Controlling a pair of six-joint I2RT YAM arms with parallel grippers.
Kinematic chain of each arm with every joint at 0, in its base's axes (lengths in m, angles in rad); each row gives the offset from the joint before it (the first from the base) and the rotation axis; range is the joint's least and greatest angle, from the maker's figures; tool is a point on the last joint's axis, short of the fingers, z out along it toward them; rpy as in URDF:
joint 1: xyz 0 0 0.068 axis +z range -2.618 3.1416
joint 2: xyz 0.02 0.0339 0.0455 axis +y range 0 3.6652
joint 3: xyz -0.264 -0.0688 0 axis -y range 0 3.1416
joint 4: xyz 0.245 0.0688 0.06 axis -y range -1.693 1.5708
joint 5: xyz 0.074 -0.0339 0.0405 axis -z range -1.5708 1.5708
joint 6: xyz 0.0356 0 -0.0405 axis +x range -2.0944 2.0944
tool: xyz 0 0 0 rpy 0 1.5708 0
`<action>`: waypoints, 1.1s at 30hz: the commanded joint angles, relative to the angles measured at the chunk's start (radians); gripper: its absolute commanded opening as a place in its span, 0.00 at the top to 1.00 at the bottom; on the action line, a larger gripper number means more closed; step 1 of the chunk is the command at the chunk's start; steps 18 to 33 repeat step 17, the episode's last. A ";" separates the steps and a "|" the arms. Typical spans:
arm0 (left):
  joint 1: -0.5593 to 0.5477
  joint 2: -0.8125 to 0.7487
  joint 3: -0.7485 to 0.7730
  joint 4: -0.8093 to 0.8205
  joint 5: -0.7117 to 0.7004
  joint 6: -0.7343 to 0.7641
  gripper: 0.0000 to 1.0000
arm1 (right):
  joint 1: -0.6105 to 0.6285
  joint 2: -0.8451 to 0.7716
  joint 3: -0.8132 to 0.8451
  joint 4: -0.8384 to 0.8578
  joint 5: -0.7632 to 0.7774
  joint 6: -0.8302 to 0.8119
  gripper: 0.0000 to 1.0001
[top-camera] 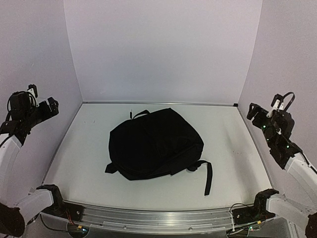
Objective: Pack the student bag
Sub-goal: Reset both arms
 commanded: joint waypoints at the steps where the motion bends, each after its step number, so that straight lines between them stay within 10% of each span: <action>1: -0.001 -0.077 -0.122 0.003 -0.042 0.023 0.00 | 0.003 -0.068 -0.102 0.127 0.048 -0.059 0.02; 33: -0.002 -0.081 -0.163 0.015 -0.073 -0.018 0.00 | 0.003 -0.141 -0.179 0.146 0.051 -0.053 0.02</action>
